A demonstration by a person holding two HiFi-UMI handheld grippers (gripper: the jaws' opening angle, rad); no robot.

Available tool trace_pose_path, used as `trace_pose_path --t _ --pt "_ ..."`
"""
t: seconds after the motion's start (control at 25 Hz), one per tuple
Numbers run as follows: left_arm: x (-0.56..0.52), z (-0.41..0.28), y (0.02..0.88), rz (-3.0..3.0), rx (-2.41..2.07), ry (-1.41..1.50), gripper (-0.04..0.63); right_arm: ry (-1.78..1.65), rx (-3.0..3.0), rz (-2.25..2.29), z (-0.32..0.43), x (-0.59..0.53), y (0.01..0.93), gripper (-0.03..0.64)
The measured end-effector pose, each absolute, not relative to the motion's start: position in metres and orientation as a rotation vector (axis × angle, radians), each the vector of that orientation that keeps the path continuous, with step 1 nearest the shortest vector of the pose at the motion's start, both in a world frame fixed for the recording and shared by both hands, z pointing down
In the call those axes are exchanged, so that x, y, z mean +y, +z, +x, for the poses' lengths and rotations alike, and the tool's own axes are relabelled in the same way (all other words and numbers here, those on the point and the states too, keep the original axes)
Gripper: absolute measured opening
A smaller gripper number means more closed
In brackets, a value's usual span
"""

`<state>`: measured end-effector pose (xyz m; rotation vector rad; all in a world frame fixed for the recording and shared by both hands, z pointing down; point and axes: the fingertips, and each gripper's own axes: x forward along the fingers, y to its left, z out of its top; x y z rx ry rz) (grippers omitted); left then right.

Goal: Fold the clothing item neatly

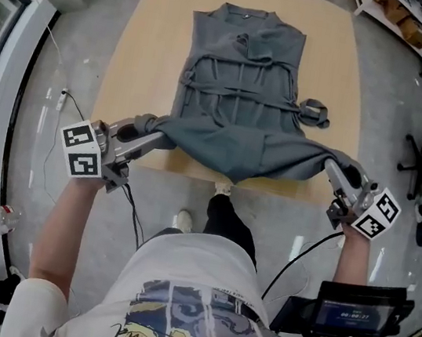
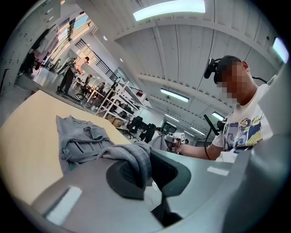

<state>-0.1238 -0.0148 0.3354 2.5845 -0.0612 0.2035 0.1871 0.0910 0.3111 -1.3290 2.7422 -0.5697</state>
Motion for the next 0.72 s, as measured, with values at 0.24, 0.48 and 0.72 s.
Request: trace_pose_path --t 0.24,0.48,0.72 --pt "-0.087 -0.086 0.321 2.604 -0.121 0.227 0.017 -0.541 2.771 -1.263 0.23 0.012 0.301 0.012" --pt "-0.148 -0.057 0.325 2.624 -0.161 0.263 0.017 -0.555 2.794 -1.232 0.259 -0.05 0.314 0.012" --pt "-0.168 -0.052 0.321 2.64 -0.207 0.283 0.017 -0.535 2.81 -1.22 0.265 -0.069 0.315 0.012"
